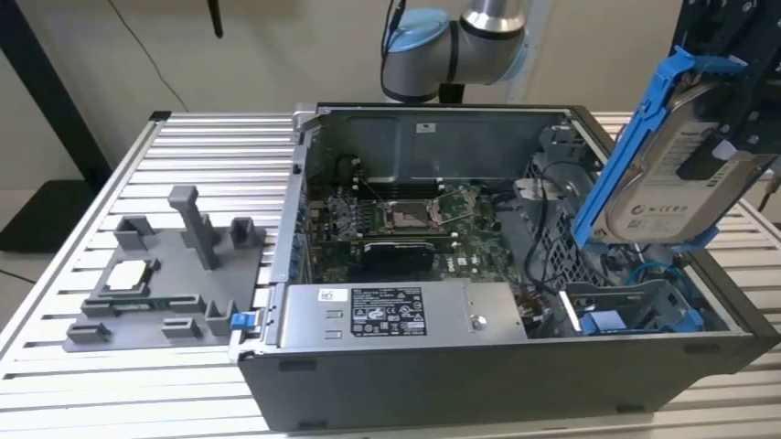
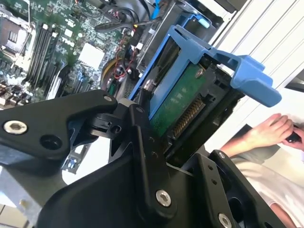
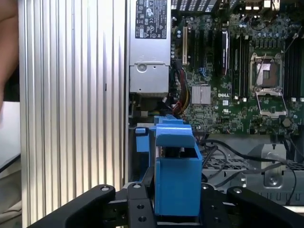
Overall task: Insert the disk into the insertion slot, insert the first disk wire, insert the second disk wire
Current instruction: 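Insert the disk into the insertion slot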
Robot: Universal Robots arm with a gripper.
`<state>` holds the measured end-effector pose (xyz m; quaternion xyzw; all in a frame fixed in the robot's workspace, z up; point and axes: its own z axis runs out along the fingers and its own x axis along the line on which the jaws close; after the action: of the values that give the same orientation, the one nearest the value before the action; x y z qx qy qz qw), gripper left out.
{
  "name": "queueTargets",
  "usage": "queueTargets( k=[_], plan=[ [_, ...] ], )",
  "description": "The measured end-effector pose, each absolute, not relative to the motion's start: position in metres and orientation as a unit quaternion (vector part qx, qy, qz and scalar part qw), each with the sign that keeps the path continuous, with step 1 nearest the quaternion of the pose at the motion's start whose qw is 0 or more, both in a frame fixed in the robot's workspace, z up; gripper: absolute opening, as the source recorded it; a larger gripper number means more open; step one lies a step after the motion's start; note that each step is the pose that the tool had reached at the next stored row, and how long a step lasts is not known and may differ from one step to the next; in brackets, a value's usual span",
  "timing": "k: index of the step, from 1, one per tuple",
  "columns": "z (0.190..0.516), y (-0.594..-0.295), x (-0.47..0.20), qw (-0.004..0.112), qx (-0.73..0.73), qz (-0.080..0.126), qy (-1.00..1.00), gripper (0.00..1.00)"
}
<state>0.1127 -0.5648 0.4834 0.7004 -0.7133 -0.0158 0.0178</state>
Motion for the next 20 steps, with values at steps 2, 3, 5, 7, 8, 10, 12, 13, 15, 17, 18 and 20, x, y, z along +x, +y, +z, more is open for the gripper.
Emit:
queueTargets(
  k=[2,3,5,7,8,10,12,13,15,17,18,20],
  plan=[
    [0.481,-0.566,0.113,0.018,0.700,-0.016,-0.713,0.00],
    [0.480,-0.566,0.113,0.018,0.700,-0.016,-0.713,0.00],
    [0.477,-0.567,0.114,0.018,0.700,-0.016,-0.713,0.00],
    [0.475,-0.568,0.114,0.018,0.700,-0.016,-0.713,0.00],
    [0.473,-0.569,0.114,0.018,0.700,-0.016,-0.713,0.00],
    [0.470,-0.570,0.116,0.018,0.700,-0.016,-0.713,0.00],
    [0.468,-0.571,0.117,0.018,0.700,-0.016,-0.713,0.00],
    [0.467,-0.571,0.117,0.018,0.700,-0.016,-0.713,0.00],
    [0.464,-0.572,0.118,0.018,0.700,-0.016,-0.713,0.00],
    [0.462,-0.573,0.118,0.018,0.700,-0.016,-0.713,0.00],
    [0.461,-0.574,0.119,0.018,0.700,-0.016,-0.713,0.00],
    [0.459,-0.575,0.119,0.018,0.700,-0.016,-0.713,0.00]
  ],
)
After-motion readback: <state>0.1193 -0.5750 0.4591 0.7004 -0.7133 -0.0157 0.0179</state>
